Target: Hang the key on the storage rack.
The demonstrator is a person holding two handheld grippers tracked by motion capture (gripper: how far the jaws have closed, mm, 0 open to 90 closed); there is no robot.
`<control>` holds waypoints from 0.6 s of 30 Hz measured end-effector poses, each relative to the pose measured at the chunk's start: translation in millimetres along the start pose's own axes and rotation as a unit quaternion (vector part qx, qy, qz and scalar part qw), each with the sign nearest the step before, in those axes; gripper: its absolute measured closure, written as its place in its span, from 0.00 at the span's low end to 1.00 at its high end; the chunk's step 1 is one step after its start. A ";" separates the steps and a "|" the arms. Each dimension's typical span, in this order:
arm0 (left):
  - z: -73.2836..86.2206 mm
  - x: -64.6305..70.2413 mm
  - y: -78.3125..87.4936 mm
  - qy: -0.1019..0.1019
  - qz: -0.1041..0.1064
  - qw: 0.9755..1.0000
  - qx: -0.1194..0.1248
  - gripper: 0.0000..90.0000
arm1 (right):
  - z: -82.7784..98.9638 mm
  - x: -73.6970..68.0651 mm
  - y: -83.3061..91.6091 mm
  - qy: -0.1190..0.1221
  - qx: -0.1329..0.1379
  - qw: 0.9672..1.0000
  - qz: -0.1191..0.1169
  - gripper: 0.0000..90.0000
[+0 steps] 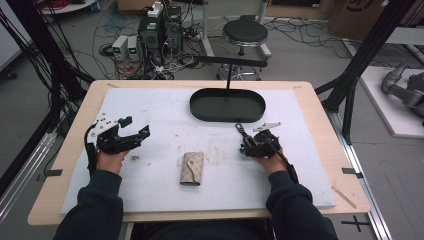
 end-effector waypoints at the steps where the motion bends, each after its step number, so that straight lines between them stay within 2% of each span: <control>1: 0.0 0.2 -0.2 0.000 0.000 1.000 0.000 0.24 | -0.3 -0.1 0.9 0.000 -0.002 1.000 -0.001 0.41; 2: 0.1 0.4 -0.2 0.000 0.000 1.000 0.000 0.24 | -1.6 -0.2 3.1 0.002 -0.008 1.000 -0.005 0.54; 8: -0.1 0.0 0.2 0.001 -0.002 1.000 0.000 0.24 | -4.5 -1.3 3.9 0.003 -0.022 1.000 -0.001 0.55; 10: 0.2 -0.2 -0.1 0.002 -0.003 1.000 0.000 0.24 | -4.2 -2.0 3.7 0.004 -0.020 1.000 0.002 0.54; 14: 1.3 0.7 -1.5 0.001 -0.001 1.000 -0.004 0.25 | -1.5 0.6 2.8 0.017 -0.008 1.000 -0.008 0.52; 16: 1.4 1.0 -1.6 -0.001 -0.001 1.000 -0.007 0.25 | -1.6 1.4 3.0 0.012 -0.011 1.000 -0.014 0.52; 18: 1.5 1.3 -1.7 -0.001 -0.001 1.000 -0.006 0.25 | -3.7 0.2 3.4 0.008 -0.020 1.000 -0.008 0.55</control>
Point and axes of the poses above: each handheld gripper's, and its own axes: y roughly backward along the jaws, z roughly out of its underside, x roughly to its right, the point moved 2 cm from there along -y, roughly forward along the jaws, and after that the axes turned 4 degrees about x, right-handed, at the moved point
